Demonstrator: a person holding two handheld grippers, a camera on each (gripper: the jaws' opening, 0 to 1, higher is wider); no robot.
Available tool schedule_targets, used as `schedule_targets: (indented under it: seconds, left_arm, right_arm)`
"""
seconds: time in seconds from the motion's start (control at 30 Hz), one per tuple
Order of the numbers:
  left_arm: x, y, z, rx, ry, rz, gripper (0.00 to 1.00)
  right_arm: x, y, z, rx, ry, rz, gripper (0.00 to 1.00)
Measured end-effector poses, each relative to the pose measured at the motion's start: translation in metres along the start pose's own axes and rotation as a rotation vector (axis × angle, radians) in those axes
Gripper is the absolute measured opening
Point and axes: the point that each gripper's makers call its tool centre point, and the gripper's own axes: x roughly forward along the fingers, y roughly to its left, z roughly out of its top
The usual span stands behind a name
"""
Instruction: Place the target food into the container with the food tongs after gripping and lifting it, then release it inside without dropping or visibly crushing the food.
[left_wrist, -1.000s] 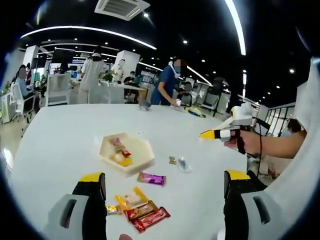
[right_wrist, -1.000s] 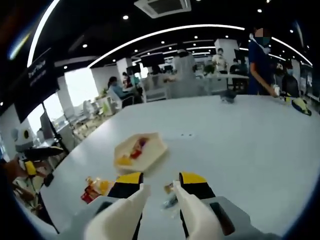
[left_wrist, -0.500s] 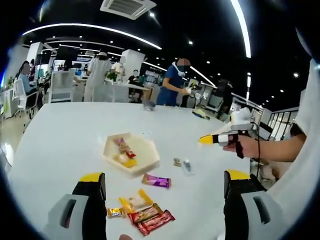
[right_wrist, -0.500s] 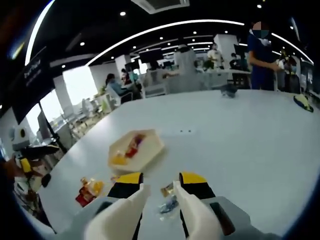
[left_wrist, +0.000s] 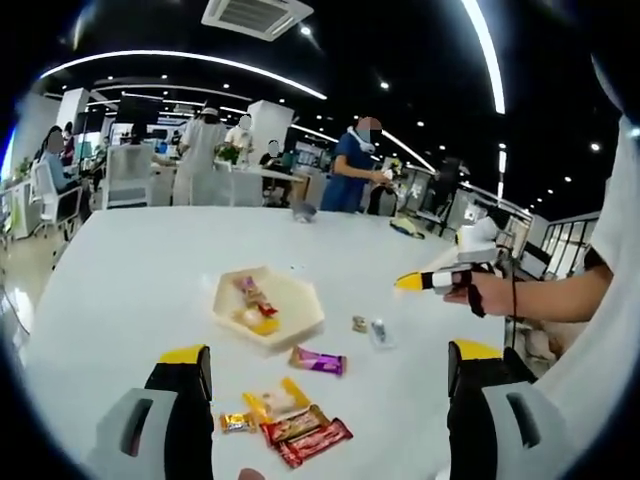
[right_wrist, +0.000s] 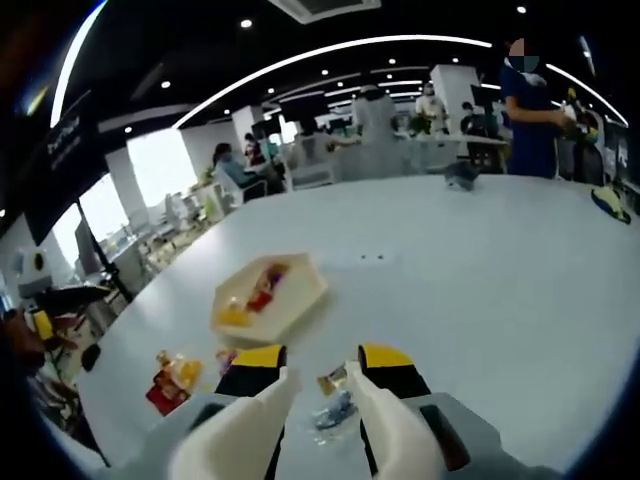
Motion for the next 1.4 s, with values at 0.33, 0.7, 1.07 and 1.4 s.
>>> schedule_targets:
  seconds: [0.33, 0.7, 1.07, 1.4]
  left_arm:
    - [-0.012, 0.001, -0.011, -0.025, 0.006, 0.033, 0.99]
    - [-0.018, 0.009, -0.016, -0.046, 0.007, 0.061, 0.99]
    - [-0.018, 0.015, -0.015, -0.062, 0.007, 0.075, 0.99]
    - [-0.018, 0.008, -0.014, -0.044, 0.021, 0.058, 0.99]
  right_arm:
    - [0.015, -0.005, -0.009, 0.012, 0.031, 0.000, 0.27]
    - [0.032, -0.010, -0.023, 0.025, 0.085, -0.021, 0.27]
    - [0.023, -0.030, -0.046, 0.113, 0.111, -0.097, 0.28]
    - [0.013, -0.035, -0.062, 0.182, 0.102, -0.094, 0.28]
